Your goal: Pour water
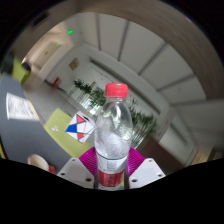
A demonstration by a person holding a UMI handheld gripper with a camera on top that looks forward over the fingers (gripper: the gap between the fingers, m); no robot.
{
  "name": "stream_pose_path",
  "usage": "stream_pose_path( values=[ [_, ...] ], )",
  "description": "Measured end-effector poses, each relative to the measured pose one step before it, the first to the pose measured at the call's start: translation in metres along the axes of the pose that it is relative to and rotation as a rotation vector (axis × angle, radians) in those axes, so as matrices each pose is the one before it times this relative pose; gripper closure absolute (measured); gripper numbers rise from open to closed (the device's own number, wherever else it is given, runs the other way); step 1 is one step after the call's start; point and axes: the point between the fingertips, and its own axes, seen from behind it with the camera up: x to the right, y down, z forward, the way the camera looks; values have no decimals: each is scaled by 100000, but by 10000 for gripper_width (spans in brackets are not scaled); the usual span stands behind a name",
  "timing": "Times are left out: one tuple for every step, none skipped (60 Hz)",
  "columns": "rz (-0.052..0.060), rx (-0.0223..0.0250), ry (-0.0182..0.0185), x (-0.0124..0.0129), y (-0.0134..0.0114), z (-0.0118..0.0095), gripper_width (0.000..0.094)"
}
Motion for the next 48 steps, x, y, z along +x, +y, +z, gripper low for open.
stream_pose_path(
  values=[
    [5457,-1626,-1369,-277,546,83,601],
    [5467,-1746,-1224,-217,631,123,600],
    [5547,-1861,-1397,-264,710,110,598],
    [4821,-1765,-667,-1694,830,485,599],
    [5073,-2136,-1441,-54,859,-294,599],
    [4599,-2096,-1785,1017,1099,-13,597],
    [4059,-2670,-1229,-233,1146,190,596],
    [3670,-2327,-1192,-86,1116,203,599],
    [3209,-1939,-896,-1364,1046,547,598],
    [2795,-1444,-1348,-18,958,165,598],
    [2328,-1165,-1379,13,904,184,600],
    [1761,-904,-958,249,841,57,599],
    [1297,-1092,-43,-621,874,496,598],
    [1160,-1186,-194,612,883,75,599],
    [1177,-1167,-304,766,949,-48,599],
    [1059,-1126,-278,277,826,172,599],
    [987,-932,-432,148,748,202,601],
    [760,-734,-423,176,697,207,600],
    [554,-794,-205,221,694,208,599],
    [460,-791,121,194,643,228,602],
    [383,-825,585,-802,311,414,603],
    [404,-221,-63,264,868,467,597],
    [507,-323,-286,144,563,237,600],
    [668,-407,-408,50,480,246,599],
    [769,-562,-448,24,521,194,599],
    [738,-618,-361,45,505,256,598],
    [495,-627,-181,53,509,206,597],
    [375,-734,16,-26,207,8,597],
    [251,-428,46,91,552,182,600],
    [150,-482,391,-29,511,141,599],
    [-106,-537,243,155,550,171,599],
    [-380,-719,0,105,615,83,585],
    [-278,1578,-524,-15,5,-17,571],
    [-360,3580,-401,-98,-623,-37,594],
    [-569,358,99,20,153,-43,595],
    [-439,-506,3,1,334,-59,590],
    [-5,995,-331,154,-364,-100,582],
    [-162,764,28,-56,4,-64,548],
    [-262,70,157,-46,67,-258,540],
    [-269,241,-62,-28,48,-76,522],
    [-367,227,1,-42,-6,-38,488],
    [-338,-180,22,-28,44,-39,468],
    [-312,-488,64,20,52,-55,436],
    [-245,-778,134,31,46,-65,415],
    [-206,-1104,85,72,129,55,389],
    [-176,-1664,62,30,235,-127,375],
    [-88,-1878,154,58,123,-82,358],
    [-112,-1807,-50,-26,255,-203,314]
  ],
)
